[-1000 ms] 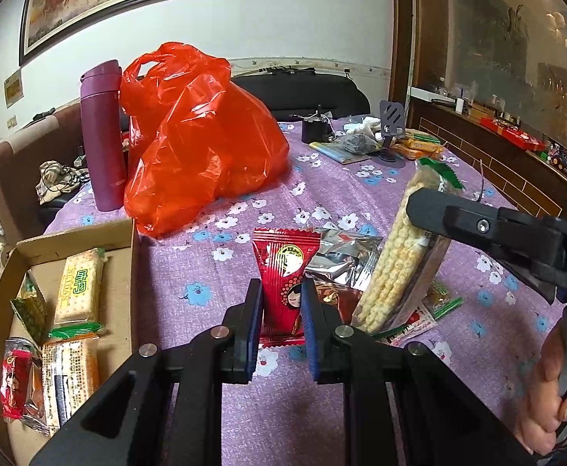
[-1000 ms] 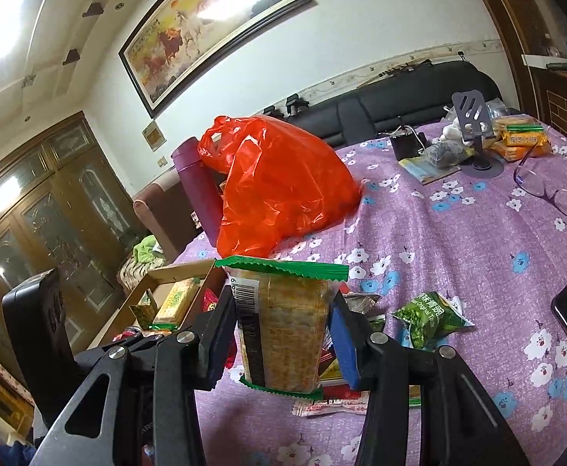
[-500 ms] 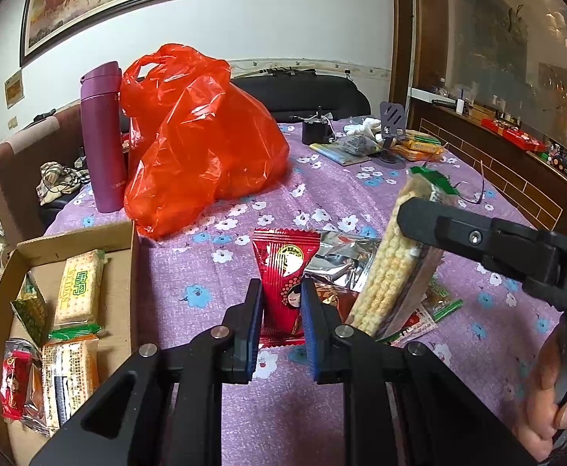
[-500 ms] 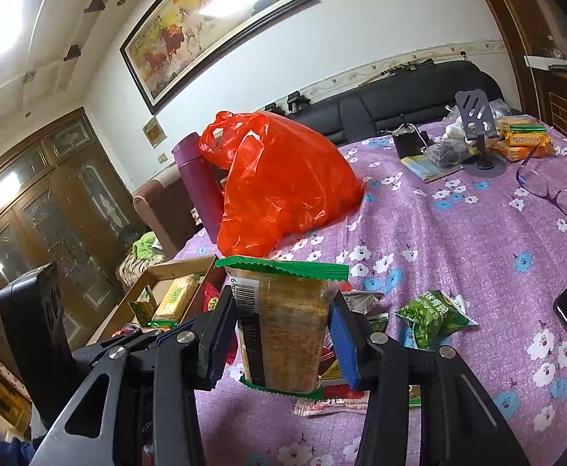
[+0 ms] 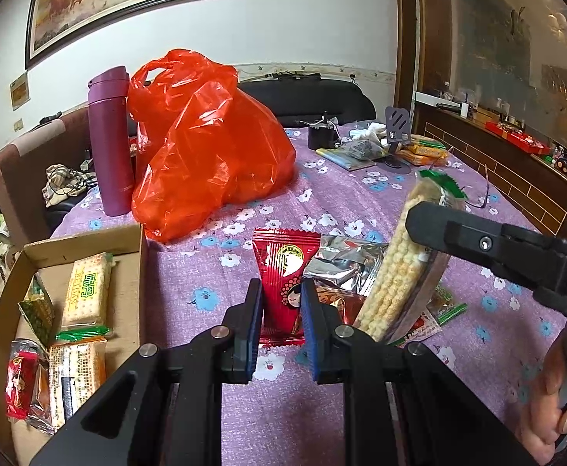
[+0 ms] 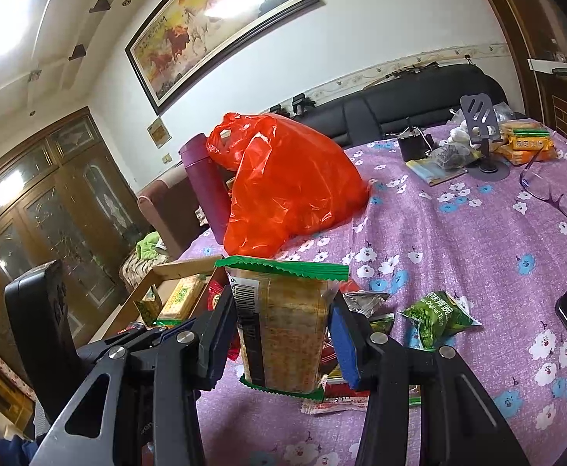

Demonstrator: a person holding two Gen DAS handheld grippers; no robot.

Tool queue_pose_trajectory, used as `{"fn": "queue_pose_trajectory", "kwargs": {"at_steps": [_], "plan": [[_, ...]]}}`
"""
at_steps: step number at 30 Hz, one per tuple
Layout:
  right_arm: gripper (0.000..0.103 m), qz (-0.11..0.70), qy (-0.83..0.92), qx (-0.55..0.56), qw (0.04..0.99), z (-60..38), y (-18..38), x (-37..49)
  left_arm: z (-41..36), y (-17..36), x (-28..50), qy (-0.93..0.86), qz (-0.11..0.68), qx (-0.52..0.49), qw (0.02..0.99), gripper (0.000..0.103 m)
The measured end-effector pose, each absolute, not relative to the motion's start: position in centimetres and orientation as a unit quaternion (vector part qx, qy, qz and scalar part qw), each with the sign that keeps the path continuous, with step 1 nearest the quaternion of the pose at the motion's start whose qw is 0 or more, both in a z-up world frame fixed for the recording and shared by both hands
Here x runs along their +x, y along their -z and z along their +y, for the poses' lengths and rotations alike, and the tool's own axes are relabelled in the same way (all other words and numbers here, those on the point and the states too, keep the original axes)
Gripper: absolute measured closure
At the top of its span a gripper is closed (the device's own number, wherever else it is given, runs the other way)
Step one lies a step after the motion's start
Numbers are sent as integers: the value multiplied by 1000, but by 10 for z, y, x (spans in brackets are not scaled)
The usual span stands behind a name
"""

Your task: Organize snacks

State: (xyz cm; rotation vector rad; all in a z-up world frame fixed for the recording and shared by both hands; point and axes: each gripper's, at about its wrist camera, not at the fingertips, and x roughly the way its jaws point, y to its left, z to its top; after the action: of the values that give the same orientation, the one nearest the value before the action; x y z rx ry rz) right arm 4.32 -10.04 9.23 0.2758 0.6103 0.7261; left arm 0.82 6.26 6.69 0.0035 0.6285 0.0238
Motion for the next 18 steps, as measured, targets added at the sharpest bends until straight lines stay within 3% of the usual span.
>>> {"fn": "queue_pose_trajectory", "kwargs": {"at_steps": [18], "plan": [[53,291,-349,132,881,-100,-93,41,59,-72,3,-22,291,17,956,85]]}}
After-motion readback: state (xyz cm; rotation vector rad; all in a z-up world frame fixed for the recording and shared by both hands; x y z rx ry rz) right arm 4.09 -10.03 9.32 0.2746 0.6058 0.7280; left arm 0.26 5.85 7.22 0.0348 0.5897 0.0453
